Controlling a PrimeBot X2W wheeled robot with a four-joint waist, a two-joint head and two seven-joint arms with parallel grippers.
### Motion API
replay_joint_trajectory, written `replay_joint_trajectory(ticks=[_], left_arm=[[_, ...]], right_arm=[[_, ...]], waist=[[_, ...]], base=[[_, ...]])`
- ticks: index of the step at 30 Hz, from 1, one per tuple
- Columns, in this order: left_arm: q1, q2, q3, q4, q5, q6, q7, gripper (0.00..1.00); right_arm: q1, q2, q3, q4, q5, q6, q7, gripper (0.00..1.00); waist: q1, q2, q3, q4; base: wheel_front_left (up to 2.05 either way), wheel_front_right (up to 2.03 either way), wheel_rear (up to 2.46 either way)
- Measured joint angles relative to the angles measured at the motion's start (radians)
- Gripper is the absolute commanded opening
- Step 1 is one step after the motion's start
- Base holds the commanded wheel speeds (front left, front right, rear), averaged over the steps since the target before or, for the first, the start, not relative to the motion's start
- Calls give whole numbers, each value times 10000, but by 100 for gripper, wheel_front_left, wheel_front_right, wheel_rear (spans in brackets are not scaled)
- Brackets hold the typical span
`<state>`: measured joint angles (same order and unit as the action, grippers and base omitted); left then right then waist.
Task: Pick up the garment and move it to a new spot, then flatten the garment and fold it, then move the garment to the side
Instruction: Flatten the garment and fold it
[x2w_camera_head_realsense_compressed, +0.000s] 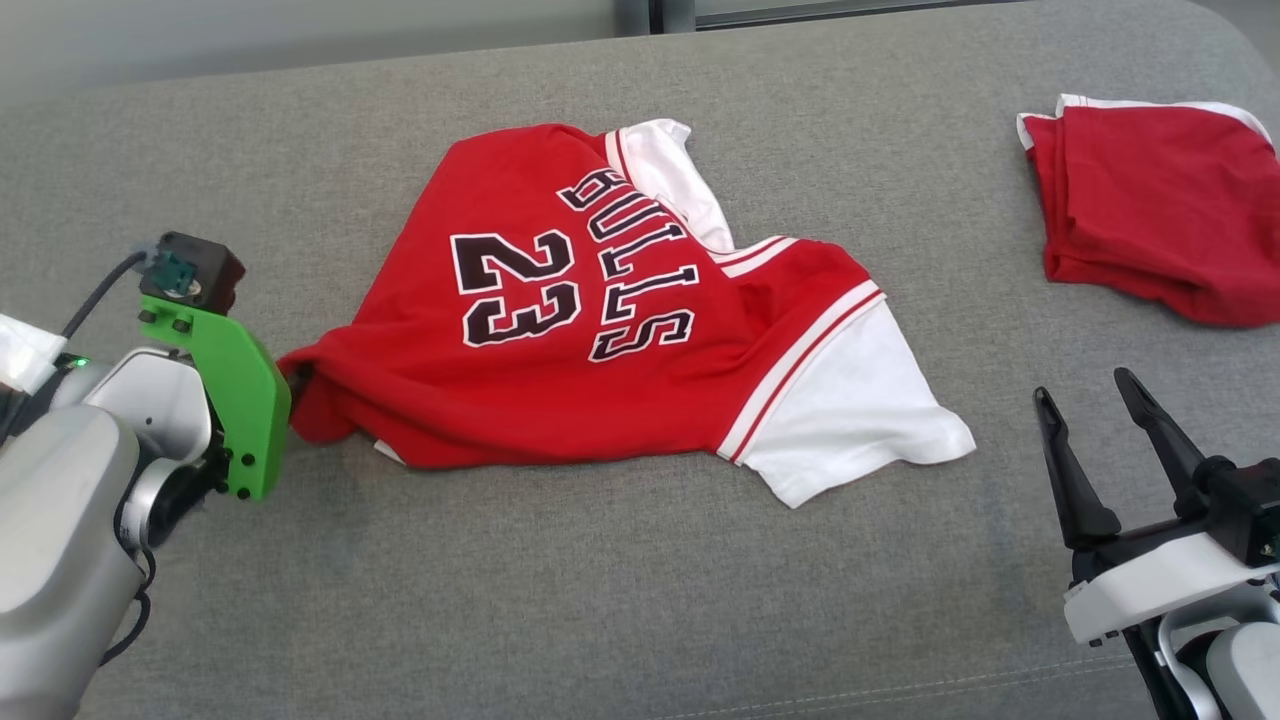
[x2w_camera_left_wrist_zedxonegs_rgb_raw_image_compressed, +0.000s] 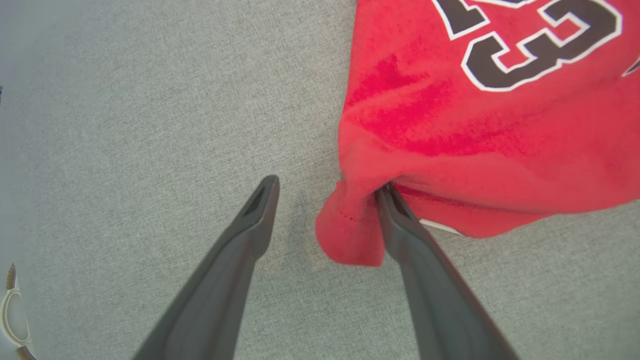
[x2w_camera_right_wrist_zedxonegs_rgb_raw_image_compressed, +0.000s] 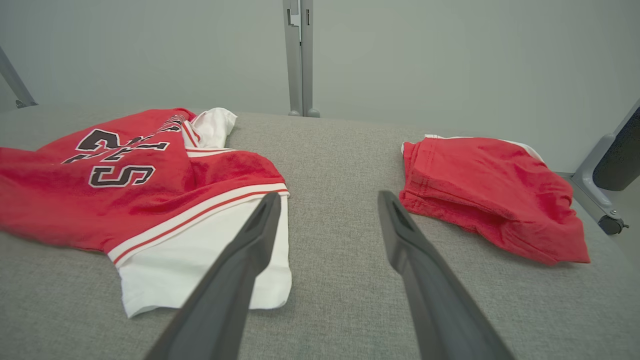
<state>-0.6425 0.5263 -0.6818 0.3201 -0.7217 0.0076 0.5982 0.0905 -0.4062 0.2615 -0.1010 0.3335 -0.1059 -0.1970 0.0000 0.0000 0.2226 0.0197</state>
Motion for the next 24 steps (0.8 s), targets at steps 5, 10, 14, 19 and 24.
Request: replay_joint_trajectory(ticks=[5, 10, 14, 19, 24], left_arm=[[-58, -58, 823, 226, 194, 872, -1250, 100], [295, -633, 1605, 299, -303, 1001, -2268, 100], [1270, -1174, 2449, 454, -1143, 1112, -3097, 100], [2424, -1607, 3258, 474, -1988, 1156, -3800, 100], [3291, -1977, 3582, 265, -2656, 1156, -4109, 100]], right_arm=[[12, -8, -10, -8, -2, 0, 46, 100], [35, 40, -81, -12, 0, -13, 69, 100], [50, 86, -67, -12, 0, -15, 86, 100], [76, 123, -125, -12, 0, -17, 86, 100], [310, 111, -163, -12, 0, -25, 134, 100]], waist=[[0, 0, 14, 96], [0, 0, 46, 277], [0, 0, 70, 409], [0, 0, 24, 505], [0, 0, -11, 663]], base=[[0, 0, 0], [0, 0, 0], [0, 0, 0], [0, 0, 0], [0, 0, 0]])
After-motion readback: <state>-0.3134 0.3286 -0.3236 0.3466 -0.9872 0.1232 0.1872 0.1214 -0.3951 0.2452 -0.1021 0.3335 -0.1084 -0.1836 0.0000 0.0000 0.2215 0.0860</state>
